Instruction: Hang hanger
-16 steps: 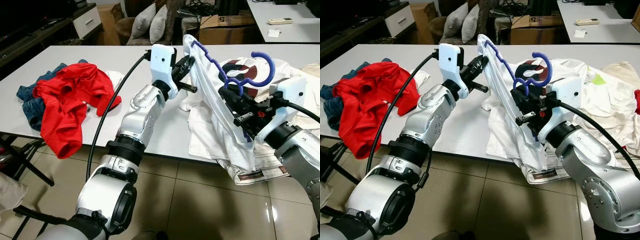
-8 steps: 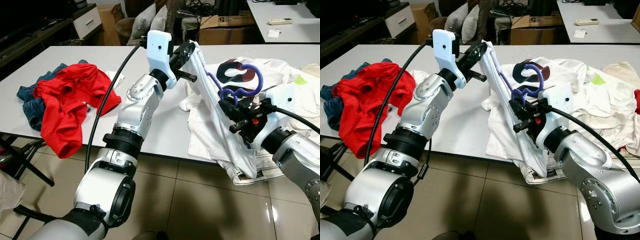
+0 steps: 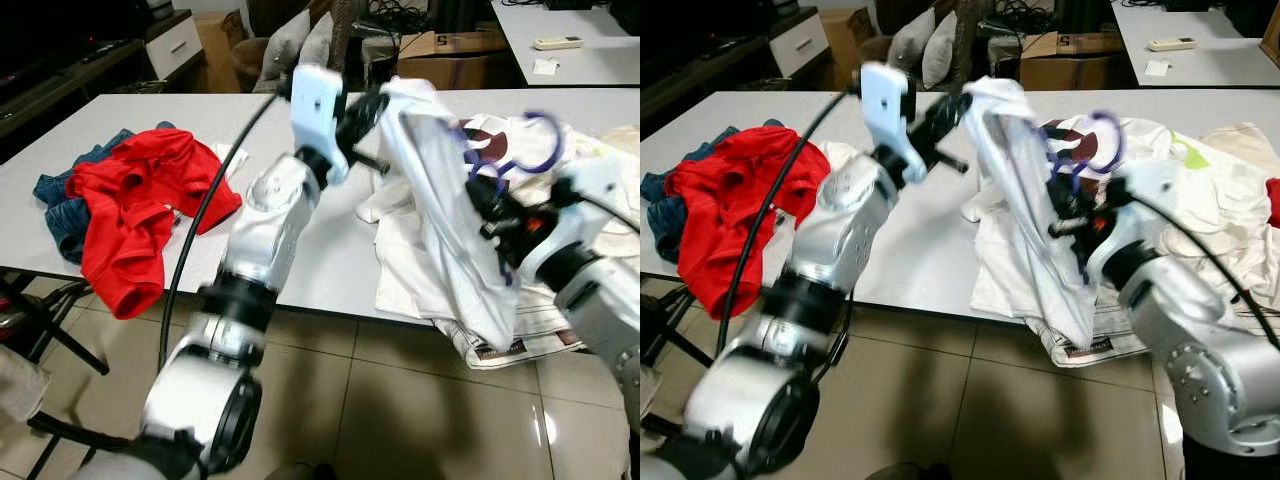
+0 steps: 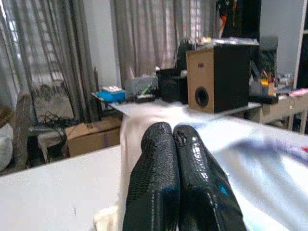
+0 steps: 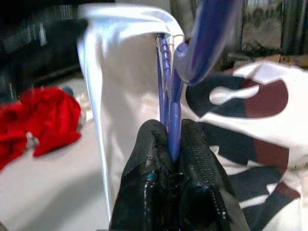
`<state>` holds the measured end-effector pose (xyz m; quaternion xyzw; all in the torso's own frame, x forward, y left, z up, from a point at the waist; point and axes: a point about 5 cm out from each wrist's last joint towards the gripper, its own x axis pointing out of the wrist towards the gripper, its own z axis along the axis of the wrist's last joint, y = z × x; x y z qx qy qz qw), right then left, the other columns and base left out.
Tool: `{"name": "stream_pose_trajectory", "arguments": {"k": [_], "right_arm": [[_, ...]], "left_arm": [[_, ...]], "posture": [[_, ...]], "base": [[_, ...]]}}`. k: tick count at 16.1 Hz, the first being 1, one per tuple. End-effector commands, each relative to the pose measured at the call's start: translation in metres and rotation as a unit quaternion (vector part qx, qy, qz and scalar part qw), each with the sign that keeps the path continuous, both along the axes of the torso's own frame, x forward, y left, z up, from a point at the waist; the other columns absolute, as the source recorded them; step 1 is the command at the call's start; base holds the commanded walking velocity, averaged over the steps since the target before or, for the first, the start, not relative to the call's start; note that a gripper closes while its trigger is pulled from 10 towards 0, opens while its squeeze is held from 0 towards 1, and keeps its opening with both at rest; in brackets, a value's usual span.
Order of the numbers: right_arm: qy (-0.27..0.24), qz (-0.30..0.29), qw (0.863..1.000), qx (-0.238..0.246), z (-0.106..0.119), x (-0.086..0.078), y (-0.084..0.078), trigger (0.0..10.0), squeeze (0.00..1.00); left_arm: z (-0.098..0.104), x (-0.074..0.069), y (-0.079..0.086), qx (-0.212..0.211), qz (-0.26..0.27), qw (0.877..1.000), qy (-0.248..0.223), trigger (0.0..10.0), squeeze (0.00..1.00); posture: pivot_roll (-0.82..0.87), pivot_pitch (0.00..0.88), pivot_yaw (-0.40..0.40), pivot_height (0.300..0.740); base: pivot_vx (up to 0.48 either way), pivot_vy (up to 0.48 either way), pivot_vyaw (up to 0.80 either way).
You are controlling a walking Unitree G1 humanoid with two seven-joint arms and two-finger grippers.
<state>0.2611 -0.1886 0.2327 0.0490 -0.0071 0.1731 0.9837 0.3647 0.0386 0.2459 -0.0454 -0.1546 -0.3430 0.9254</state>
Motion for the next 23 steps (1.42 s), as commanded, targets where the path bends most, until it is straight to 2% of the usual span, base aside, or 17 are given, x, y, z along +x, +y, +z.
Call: {"name": "stream_pose_trajectory", "arguments": {"k": [1,2,3,4,6,7,8,9,10,12,13,14,16,18,19,20,23], "right_arm": [[-0.017,0.012,1.000,0.016,0.007,-0.001,0.003,10.0,0.00],[-0.019,0.016,1.000,0.019,0.008,0.000,0.004,10.0,0.00],[-0.019,0.016,0.999,0.023,0.008,0.000,0.006,10.0,0.00],[-0.018,0.017,0.999,0.027,0.007,0.001,0.007,10.0,0.00],[-0.018,0.018,0.999,0.030,0.007,0.001,0.008,10.0,0.00],[-0.020,0.013,0.999,0.033,0.008,0.001,0.007,10.0,0.00],[-0.021,0.010,0.999,0.032,0.008,0.001,0.007,10.0,0.00],[-0.026,0.006,0.999,0.034,0.010,0.001,0.005,10.0,0.00],[-0.049,-0.001,0.999,-0.003,0.016,0.001,0.004,10.0,0.00],[-0.063,0.006,0.998,-0.010,0.022,-0.001,0.009,10.0,0.00],[-0.077,0.042,0.996,-0.011,0.029,-0.006,0.020,10.0,0.00],[-0.076,0.068,0.995,-0.015,0.030,-0.009,0.027,10.0,0.00],[-0.036,0.201,0.978,-0.036,0.016,-0.025,0.064,10.0,0.00],[-0.002,0.276,0.959,-0.057,-0.001,-0.038,0.083,10.0,0.00],[0.006,0.289,0.955,-0.060,-0.005,-0.041,0.086,10.0,0.00],[0.031,0.319,0.945,-0.063,-0.017,-0.048,0.090,10.0,0.00],[0.046,0.317,0.946,-0.057,-0.024,-0.046,0.093,10.0,0.00]], "left_arm": [[0.000,-0.003,0.000,0.015,-0.006,1.000,-0.005,0.0,0.00],[-0.002,-0.005,-0.003,0.017,-0.016,1.000,-0.003,0.0,0.00],[-0.002,-0.007,-0.005,0.019,-0.022,1.000,-0.003,10.0,0.00],[-0.001,-0.010,-0.007,0.022,-0.035,0.999,-0.004,10.0,1.00],[0.001,-0.013,-0.007,0.017,-0.055,0.998,0.000,10.0,1.00],[0.005,-0.015,0.006,0.012,-0.053,0.999,-0.006,10.0,1.00],[0.005,-0.016,0.010,0.012,-0.054,0.998,-0.007,10.0,1.00],[0.002,-0.018,0.022,0.013,-0.051,0.999,0.003,10.0,0.28],[0.000,-0.022,0.035,0.018,-0.046,0.999,0.009,10.0,0.00],[-0.004,-0.025,0.062,0.040,0.008,0.999,0.013,10.0,0.00],[-0.009,-0.026,0.088,0.061,0.077,0.994,0.040,10.0,0.00],[-0.014,-0.027,0.102,0.066,0.109,0.990,0.061,10.0,0.00],[-0.032,-0.047,0.137,0.075,0.187,0.975,0.088,10.0,0.00],[-0.040,-0.064,0.149,0.097,0.205,0.969,0.094,10.0,0.00],[-0.040,-0.069,0.151,0.099,0.206,0.969,0.095,10.0,0.00],[-0.030,-0.091,0.154,0.095,0.153,0.980,0.090,10.0,0.00],[-0.024,-0.121,0.147,0.129,0.045,0.986,0.094,10.0,0.00]], "posture": [[-0.06,0.000,0.167,0.740],[-0.06,0.000,0.166,0.740],[-0.06,0.000,0.165,0.740],[-0.06,0.000,0.166,0.740],[-0.06,0.000,0.168,0.740],[-0.06,0.000,0.173,0.740],[-0.06,0.000,0.174,0.740],[-0.06,0.000,0.176,0.740],[-0.05,0.000,0.177,0.740],[-0.05,0.000,0.178,0.740],[-0.05,0.000,0.172,0.740],[-0.03,0.000,0.157,0.740],[-0.01,0.000,0.121,0.740],[0.02,0.000,0.092,0.740],[0.02,0.000,0.092,0.740],[0.05,0.000,0.057,0.740],[0.07,0.004,0.036,0.740]], "base": [[0.000,0.000,0.00],[0.000,0.000,0.00],[0.000,0.000,0.00],[0.000,0.000,0.00],[0.000,0.000,0.00],[0.000,0.000,0.00],[0.000,0.000,0.00],[0.000,0.000,0.00],[0.000,0.000,0.00],[0.000,0.000,0.60],[0.000,0.000,0.80],[0.000,0.000,0.80],[0.000,0.000,0.80],[0.000,0.000,0.80],[0.000,0.000,0.80],[0.000,0.000,0.80],[0.000,0.000,0.80]]}}
